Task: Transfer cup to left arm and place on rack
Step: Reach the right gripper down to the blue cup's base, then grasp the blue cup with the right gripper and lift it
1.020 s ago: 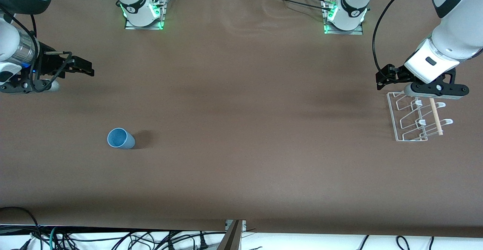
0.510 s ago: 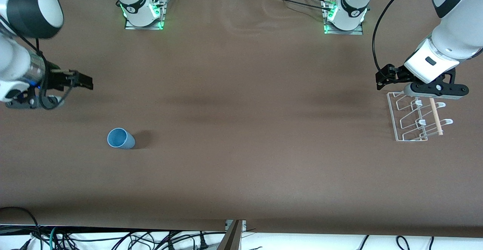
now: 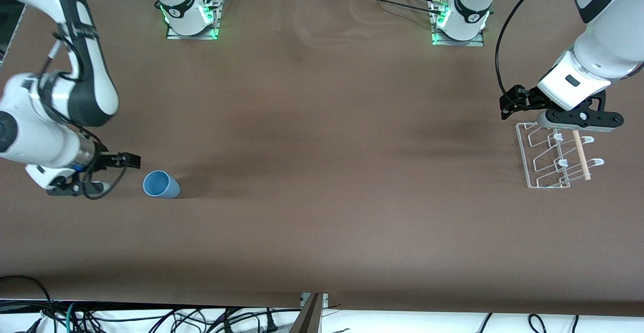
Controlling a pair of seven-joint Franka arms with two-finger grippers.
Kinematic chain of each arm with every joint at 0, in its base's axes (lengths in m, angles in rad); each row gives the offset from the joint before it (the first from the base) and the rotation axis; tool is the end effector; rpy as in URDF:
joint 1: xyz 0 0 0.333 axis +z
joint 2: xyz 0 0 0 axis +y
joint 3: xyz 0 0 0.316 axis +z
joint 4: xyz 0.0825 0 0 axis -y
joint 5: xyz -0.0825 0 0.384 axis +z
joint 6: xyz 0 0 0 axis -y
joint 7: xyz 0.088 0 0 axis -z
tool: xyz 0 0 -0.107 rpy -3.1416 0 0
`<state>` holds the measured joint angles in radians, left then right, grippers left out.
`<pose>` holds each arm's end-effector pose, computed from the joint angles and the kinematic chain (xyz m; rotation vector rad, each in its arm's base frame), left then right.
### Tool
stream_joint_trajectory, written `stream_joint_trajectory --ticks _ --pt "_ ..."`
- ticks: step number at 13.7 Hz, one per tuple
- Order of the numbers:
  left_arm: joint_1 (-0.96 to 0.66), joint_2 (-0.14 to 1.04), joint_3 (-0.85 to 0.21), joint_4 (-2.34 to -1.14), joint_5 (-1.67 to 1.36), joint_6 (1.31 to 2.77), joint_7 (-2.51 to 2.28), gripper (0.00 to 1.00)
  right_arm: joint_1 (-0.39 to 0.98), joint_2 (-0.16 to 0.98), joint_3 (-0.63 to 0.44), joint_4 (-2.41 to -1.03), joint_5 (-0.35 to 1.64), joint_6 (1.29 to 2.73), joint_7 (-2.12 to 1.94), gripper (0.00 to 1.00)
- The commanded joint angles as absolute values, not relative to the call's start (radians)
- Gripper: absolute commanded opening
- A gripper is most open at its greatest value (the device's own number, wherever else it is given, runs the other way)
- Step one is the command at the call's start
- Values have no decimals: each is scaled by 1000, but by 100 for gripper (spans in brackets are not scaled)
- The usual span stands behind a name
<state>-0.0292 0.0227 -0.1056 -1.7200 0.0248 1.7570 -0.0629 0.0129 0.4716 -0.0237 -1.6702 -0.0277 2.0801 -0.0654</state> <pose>0.5668 -0.0741 0.5570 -3.1187 0.1190 -0.0258 0.6659 -0.0069 0.3268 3.1059 0.1105 -0.0978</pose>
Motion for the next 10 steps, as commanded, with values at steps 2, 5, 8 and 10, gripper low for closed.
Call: stream_joint_trajectory --ticks 2,5,8,10 --pt "-32 26 -107 -1698 9 1720 -63 100 28 561 -18 -1576 -28 2128 -83 99" --pt "-32 26 -107 -1697 9 1720 -63 100 28 604 -18 -1532 -28 2129 -77 99" --pt "-32 26 -107 -1698 9 1720 -63 100 29 643 -18 -1540 -26 2120 -78 99" --pt "-32 26 -107 -1698 9 1720 -63 100 26 650 -18 -1546 -26 2117 -87 99"
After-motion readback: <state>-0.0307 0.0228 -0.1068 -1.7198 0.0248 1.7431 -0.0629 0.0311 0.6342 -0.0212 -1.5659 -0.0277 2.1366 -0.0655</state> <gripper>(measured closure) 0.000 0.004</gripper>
